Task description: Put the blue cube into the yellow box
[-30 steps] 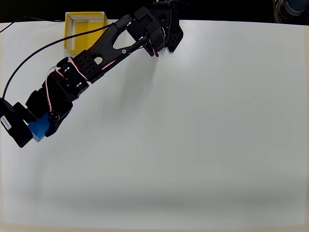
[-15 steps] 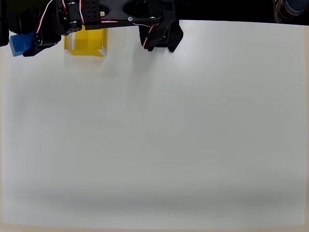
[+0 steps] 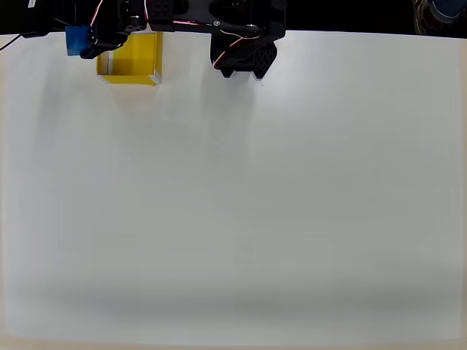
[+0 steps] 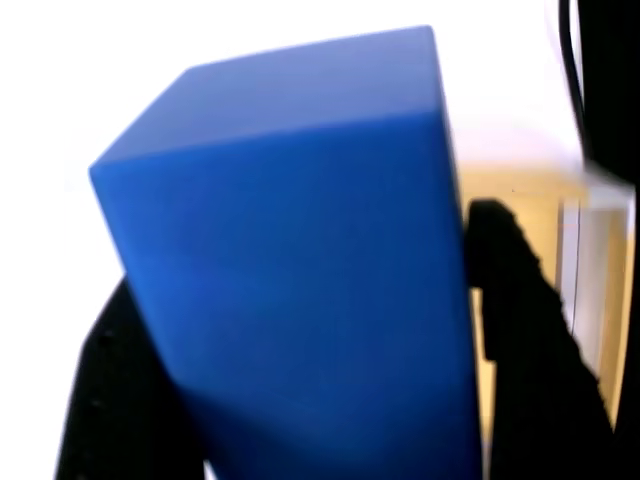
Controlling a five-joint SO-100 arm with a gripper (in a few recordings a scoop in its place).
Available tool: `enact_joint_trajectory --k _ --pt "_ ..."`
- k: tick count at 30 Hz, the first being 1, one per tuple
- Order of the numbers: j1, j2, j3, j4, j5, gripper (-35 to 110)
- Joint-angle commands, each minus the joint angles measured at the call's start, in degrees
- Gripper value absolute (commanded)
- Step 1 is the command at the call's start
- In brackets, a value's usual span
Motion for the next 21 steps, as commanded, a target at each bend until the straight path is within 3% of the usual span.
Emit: enact_joint_trajectory --k 1,21 --pt "2.11 8.26 2.55 1.05 -0.88 14" --pt "2.81 19.42 23.03 1.23 0.26 14"
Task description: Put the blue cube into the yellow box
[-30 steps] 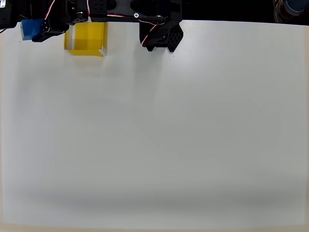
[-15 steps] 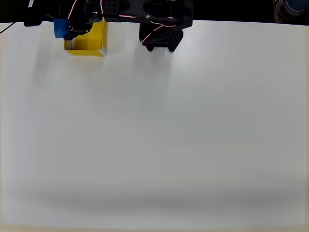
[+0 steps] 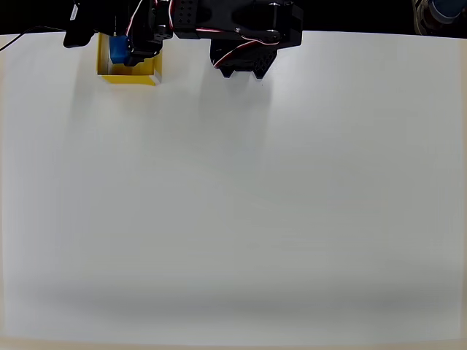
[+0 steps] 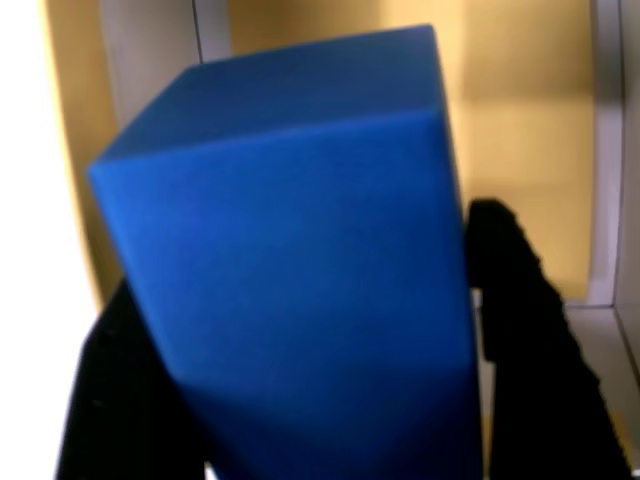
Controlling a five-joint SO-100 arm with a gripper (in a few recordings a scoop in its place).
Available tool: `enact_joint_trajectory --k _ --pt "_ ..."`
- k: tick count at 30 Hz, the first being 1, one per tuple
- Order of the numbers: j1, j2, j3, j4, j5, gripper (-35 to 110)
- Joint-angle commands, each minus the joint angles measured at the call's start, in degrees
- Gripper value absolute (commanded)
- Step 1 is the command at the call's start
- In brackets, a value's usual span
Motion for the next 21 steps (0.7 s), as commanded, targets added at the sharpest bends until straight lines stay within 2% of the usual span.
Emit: enact_joint_trajectory --k 1,21 --pt "1.93 5.71 0.53 -0.44 0.18 15" --pt "4.31 3.69 5.01 -7.82 0.26 17"
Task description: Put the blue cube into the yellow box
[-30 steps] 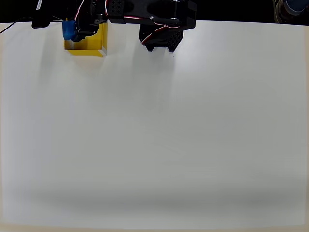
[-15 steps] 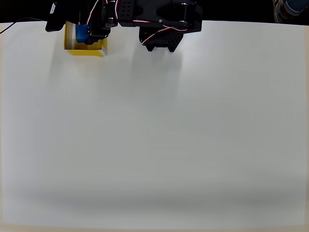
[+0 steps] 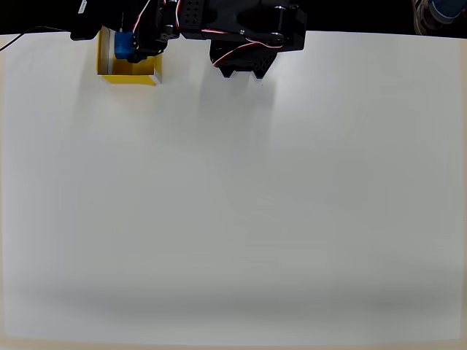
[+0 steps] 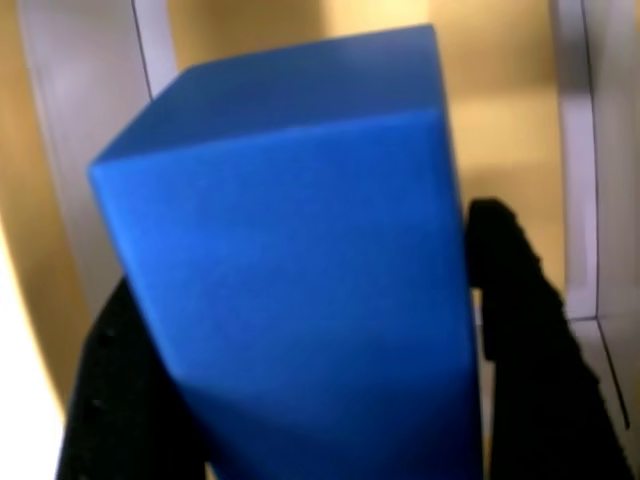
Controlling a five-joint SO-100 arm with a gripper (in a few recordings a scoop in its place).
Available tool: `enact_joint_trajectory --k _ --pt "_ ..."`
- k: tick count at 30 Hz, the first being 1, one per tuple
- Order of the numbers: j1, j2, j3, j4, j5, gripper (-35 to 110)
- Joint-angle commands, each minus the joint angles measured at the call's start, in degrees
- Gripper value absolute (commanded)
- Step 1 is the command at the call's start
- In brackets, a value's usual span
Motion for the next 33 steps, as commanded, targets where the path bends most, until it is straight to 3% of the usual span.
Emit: enact_joint_trajectory --k 1,10,17,27,33 --pt "1.41 1.32 -0.79 -2.29 0.09 17" --pt "1.49 1.41 2.9 -7.21 2.64 31" --pt "3.69 5.54 1.85 -5.71 -2.64 34" --pt "3.69 20.74 -9.05 9.58 -9.05 27" --pt "-7.38 27.33 -17.49 23.29 -9.49 14"
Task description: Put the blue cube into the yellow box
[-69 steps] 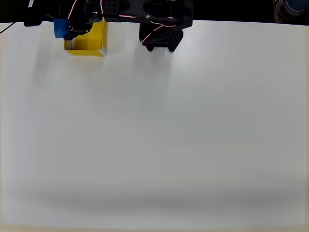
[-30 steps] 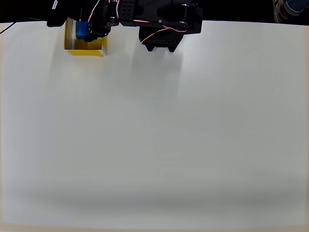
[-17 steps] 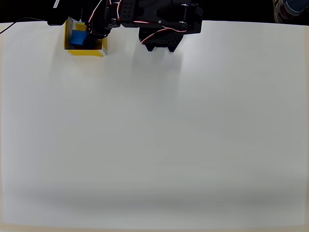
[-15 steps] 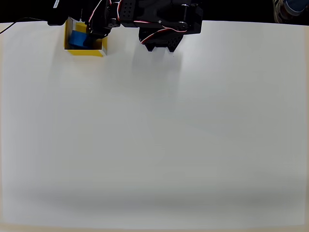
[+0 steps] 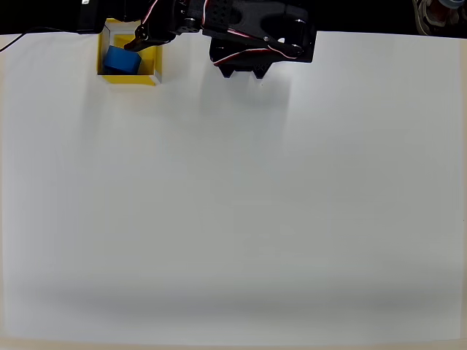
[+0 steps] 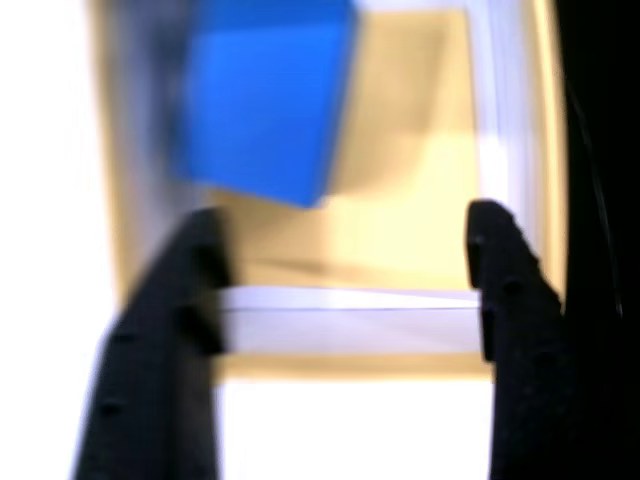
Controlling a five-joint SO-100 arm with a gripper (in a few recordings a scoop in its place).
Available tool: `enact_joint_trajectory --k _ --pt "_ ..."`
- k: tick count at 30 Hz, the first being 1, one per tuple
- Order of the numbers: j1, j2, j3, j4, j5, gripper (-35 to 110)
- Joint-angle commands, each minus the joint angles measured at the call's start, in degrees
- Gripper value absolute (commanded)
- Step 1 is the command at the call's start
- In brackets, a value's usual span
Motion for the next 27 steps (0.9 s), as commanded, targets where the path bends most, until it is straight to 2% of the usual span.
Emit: enact_joint_trajectory --k 1,10,17,24,27 --pt "-9.49 5.36 -10.46 8.88 -1.05 12" --pt "-43.68 12.83 -4.66 17.84 0.35 0" --pt "-67.94 20.74 7.82 15.38 1.85 0" --pt "-83.14 23.99 19.95 6.94 5.8 0" --pt "-89.82 26.81 24.87 6.77 7.56 0"
